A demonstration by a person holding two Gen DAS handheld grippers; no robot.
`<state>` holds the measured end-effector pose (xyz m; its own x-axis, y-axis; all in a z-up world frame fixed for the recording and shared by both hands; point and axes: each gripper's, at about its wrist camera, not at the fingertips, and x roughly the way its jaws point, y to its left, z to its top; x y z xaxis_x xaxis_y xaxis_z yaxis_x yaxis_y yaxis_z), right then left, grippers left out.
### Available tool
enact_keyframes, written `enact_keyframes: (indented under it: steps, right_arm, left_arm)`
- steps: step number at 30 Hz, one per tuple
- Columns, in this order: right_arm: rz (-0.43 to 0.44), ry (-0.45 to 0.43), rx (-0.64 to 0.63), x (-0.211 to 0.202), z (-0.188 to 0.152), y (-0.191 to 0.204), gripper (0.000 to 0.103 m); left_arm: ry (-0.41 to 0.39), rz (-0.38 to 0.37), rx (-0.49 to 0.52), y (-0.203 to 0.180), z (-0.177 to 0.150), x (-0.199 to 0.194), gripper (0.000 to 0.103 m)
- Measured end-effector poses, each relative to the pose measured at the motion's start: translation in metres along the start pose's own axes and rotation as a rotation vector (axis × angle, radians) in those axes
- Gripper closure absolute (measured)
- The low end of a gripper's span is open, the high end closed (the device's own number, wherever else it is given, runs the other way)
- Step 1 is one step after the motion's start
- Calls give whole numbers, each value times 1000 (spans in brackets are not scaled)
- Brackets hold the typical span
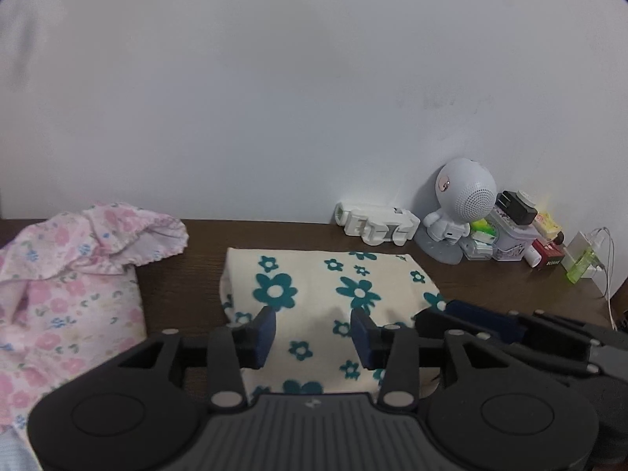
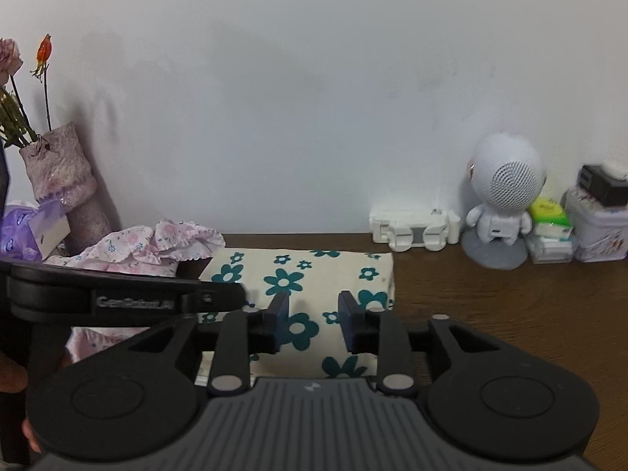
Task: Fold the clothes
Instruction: 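Lower the flowered bundle flat onto the table beside the pink garment, then open both grippers and release the flowered bundle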
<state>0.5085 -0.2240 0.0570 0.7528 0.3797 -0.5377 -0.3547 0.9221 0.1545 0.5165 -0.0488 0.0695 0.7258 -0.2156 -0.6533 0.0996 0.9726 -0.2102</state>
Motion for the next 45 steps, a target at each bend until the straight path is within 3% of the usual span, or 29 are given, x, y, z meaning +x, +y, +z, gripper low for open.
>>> enact_keyframes:
  steps: [3, 5, 6, 7, 8, 9, 11, 12, 14, 16, 18, 25, 45]
  right_arm:
    - [-19, 36, 2, 6, -7, -2, 74]
    - [-27, 51, 7, 9, -11, -4, 73]
    - [-28, 49, 9, 8, -13, -5, 69]
    - [-24, 35, 12, 3, -12, -6, 65]
    - [-18, 19, 17, -2, -12, -6, 55]
    - [-11, 3, 21, -8, -11, -6, 47]
    - [-2, -21, 26, -16, -10, -6, 39]
    - [-1, -29, 27, -20, -10, -6, 37]
    - [-5, -34, 32, -23, -11, -7, 22]
    - [-5, -34, 38, -24, -14, -9, 15]
    - [0, -24, 43, -25, -17, -9, 0]
    - [56, -13, 32, -33, -24, -1, 0]
    - [-22, -45, 4, -59, -52, 13, 0]
  left_arm:
    - [44, 47, 20, 2, -6, 4, 62]
    - [40, 36, 8, 5, -9, 4, 62]
    - [32, 28, 0, 7, -11, 3, 60]
    - [19, 21, -6, 8, -12, -1, 52]
    - [4, 20, -5, 8, -13, -4, 39]
    - [-11, 19, -4, 8, -14, -8, 33]
    - [-48, 38, 4, 6, -16, -18, 18]
    - [-60, 54, 8, 6, -18, -22, 16]
    - [-61, 72, 6, 8, -20, -27, 7]
    - [-53, 74, -4, 12, -23, -30, 3]
    - [-41, 67, -16, 17, -26, -31, 0]
    - [-18, 53, -31, 18, -40, -34, 0]
    - [-35, 90, -28, 15, -70, -64, 0]
